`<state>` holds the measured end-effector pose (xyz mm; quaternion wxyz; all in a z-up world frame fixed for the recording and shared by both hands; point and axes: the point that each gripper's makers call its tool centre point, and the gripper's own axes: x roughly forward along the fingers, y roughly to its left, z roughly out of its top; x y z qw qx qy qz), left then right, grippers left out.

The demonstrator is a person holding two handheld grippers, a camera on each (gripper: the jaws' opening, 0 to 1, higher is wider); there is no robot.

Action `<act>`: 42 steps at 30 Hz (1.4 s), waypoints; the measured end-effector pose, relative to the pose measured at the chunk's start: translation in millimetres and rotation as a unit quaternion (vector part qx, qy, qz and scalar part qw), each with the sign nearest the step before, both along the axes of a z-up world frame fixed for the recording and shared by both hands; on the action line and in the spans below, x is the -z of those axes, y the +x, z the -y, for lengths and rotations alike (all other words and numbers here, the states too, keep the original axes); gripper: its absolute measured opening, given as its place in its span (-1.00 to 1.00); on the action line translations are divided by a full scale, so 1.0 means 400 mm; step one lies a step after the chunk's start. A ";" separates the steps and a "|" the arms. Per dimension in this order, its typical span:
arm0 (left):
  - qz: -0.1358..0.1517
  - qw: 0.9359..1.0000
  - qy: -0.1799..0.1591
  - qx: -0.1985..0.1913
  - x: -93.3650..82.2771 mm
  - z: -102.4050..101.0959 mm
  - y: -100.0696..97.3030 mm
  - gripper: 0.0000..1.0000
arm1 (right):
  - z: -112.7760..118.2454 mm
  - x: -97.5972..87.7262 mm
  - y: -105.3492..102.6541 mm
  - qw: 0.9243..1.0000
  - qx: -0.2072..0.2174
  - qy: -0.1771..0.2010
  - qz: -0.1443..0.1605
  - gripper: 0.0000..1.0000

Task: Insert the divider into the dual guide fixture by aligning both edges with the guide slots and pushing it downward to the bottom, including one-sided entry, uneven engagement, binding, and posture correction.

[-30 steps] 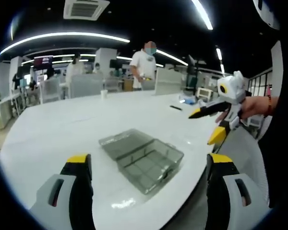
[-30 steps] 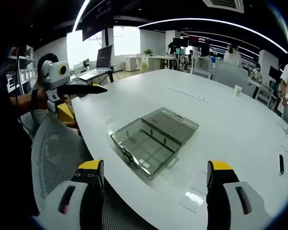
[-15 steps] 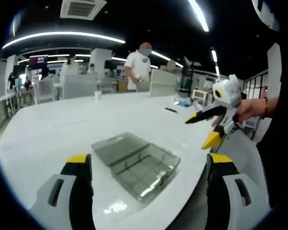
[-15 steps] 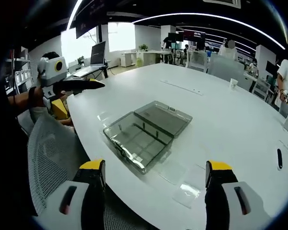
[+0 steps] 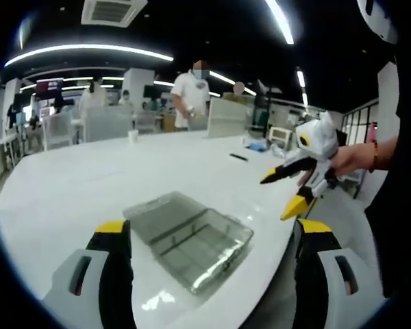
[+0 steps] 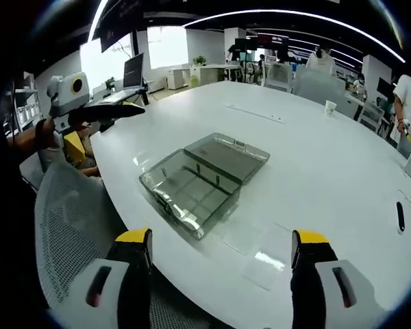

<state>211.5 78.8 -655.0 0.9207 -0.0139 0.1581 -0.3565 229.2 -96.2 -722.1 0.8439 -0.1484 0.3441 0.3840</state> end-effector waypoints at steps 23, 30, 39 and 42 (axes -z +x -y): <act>-0.007 1.000 -0.004 0.007 0.032 0.021 0.035 0.96 | 0.040 0.078 0.025 0.998 0.033 -0.027 -0.048 0.50; -0.009 1.000 -0.003 0.003 0.032 0.018 0.040 0.95 | 0.047 0.100 0.036 0.997 0.035 -0.031 -0.057 0.47; -0.014 1.000 0.003 0.007 0.036 0.014 0.043 0.95 | 0.061 0.121 0.042 0.996 0.039 -0.038 -0.068 0.44; -0.016 1.000 0.002 0.007 0.031 0.021 0.045 0.95 | 0.065 0.135 0.040 0.996 0.035 -0.043 -0.074 0.45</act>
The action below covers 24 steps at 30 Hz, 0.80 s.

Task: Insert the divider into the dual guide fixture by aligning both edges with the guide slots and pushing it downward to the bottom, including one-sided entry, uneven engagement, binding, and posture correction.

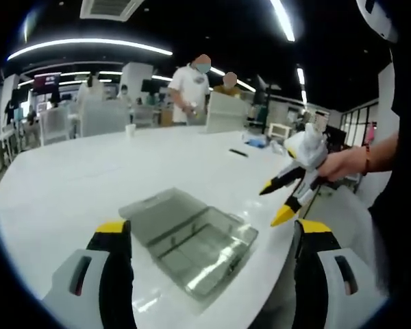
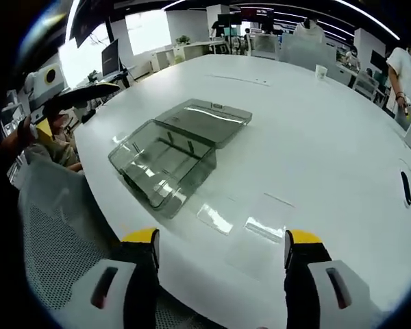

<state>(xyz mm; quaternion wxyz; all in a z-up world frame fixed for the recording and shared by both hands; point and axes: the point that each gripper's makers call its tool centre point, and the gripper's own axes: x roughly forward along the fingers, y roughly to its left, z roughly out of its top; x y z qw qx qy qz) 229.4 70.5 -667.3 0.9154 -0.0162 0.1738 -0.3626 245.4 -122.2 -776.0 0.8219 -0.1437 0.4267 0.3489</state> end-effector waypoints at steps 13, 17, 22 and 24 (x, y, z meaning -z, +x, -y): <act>-0.012 1.000 0.007 0.004 0.010 0.018 0.005 0.94 | 0.035 0.044 0.013 0.999 0.040 -0.010 -0.020 0.32; -0.018 1.000 0.008 0.015 0.021 0.027 -0.010 0.93 | 0.044 0.057 0.013 0.998 0.049 -0.012 -0.030 0.28; -0.026 1.000 0.004 0.013 0.026 0.033 -0.015 0.93 | 0.053 0.077 0.013 0.997 0.054 -0.019 -0.043 0.24; -0.022 1.000 -0.002 0.013 0.020 0.042 -0.014 0.92 | 0.054 0.083 0.011 0.997 0.059 -0.022 -0.055 0.22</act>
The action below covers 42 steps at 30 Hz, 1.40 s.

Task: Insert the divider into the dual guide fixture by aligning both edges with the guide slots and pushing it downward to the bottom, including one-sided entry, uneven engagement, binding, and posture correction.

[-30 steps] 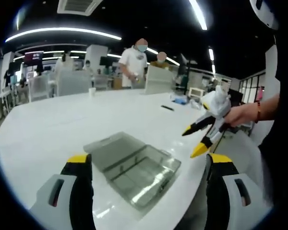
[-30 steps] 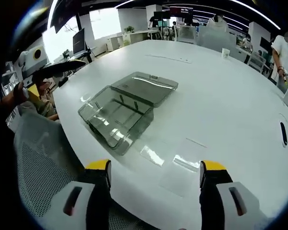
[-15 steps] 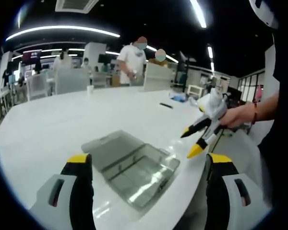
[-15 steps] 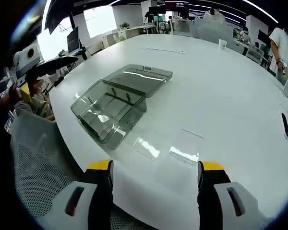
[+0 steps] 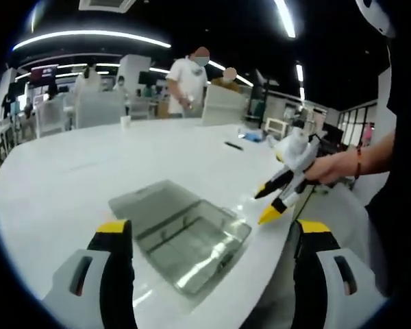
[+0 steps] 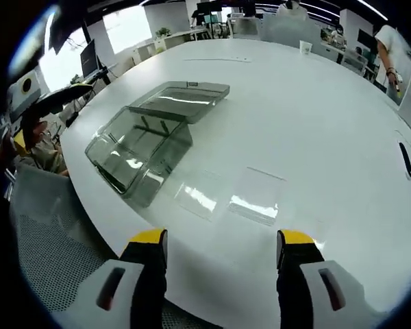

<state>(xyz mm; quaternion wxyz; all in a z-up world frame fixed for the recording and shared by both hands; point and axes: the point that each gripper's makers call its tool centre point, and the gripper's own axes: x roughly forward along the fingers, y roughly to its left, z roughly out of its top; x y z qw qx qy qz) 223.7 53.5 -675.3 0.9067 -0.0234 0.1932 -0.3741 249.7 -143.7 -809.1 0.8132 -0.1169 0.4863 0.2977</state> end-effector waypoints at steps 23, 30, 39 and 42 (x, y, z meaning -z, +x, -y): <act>-0.009 1.000 -0.005 -0.010 0.012 -0.011 -0.011 0.88 | 0.012 0.029 0.012 0.999 0.025 -0.035 -0.031 0.04; -0.013 1.000 -0.007 -0.009 0.019 -0.012 -0.014 0.88 | 0.015 0.031 0.019 0.996 0.028 -0.072 -0.035 -0.04; -0.013 1.000 -0.005 0.005 0.020 -0.002 -0.003 0.87 | 0.024 0.029 0.023 0.995 0.049 -0.083 -0.033 -0.14; -0.012 1.000 -0.005 0.007 0.018 0.003 -0.003 0.87 | 0.031 0.028 0.028 0.994 0.062 -0.085 -0.036 -0.24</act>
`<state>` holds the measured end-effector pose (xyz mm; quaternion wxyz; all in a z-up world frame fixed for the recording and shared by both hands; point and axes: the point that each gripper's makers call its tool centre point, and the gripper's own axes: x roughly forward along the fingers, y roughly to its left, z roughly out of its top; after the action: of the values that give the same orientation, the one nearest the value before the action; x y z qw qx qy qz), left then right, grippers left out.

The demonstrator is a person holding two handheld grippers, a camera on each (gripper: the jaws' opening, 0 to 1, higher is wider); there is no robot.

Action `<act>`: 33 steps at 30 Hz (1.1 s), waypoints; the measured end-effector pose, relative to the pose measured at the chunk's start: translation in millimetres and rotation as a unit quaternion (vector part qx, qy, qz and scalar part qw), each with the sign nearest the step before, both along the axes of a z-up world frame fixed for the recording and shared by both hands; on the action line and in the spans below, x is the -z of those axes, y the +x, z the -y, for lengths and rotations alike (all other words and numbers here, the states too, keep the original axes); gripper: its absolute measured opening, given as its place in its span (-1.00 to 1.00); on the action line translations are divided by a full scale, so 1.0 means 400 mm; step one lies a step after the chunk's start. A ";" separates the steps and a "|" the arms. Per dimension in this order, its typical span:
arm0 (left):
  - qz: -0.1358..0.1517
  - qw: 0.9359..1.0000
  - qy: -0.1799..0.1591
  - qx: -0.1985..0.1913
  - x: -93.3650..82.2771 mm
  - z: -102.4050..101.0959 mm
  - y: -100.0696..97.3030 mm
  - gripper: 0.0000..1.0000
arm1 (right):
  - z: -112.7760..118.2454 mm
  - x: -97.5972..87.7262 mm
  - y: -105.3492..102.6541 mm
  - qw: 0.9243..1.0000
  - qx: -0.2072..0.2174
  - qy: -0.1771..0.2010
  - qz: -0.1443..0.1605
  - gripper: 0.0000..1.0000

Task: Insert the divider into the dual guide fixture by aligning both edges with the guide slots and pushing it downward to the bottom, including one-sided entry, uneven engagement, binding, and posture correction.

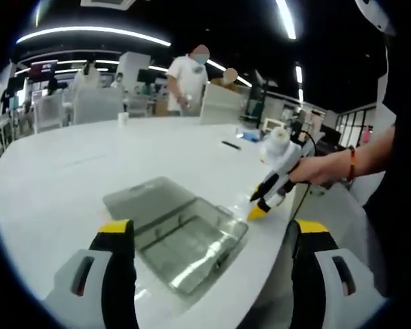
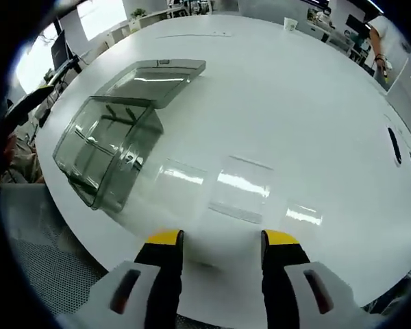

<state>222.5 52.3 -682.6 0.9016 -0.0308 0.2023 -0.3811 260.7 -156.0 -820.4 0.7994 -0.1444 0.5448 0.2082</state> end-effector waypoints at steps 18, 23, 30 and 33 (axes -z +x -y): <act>0.005 1.000 -0.002 0.002 -0.010 0.004 -0.010 0.85 | 0.015 -0.013 -0.019 0.999 0.042 0.009 -0.013 -0.45; 0.007 1.000 -0.002 0.008 -0.013 0.012 -0.012 0.85 | 0.011 -0.024 -0.021 0.998 0.051 0.022 -0.005 -0.46; 0.013 1.000 -0.013 0.004 -0.021 0.020 -0.006 0.84 | -0.008 -0.049 -0.016 0.999 0.037 0.031 0.017 -0.46; 0.010 1.000 -0.015 0.010 -0.022 0.031 -0.009 0.82 | -0.013 -0.064 -0.012 0.998 0.042 0.039 0.026 -0.46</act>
<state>218.7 39.9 -673.7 0.8990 -0.0385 0.1876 -0.3938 255.8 -150.9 -794.9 0.8265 -0.0952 0.5207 0.1915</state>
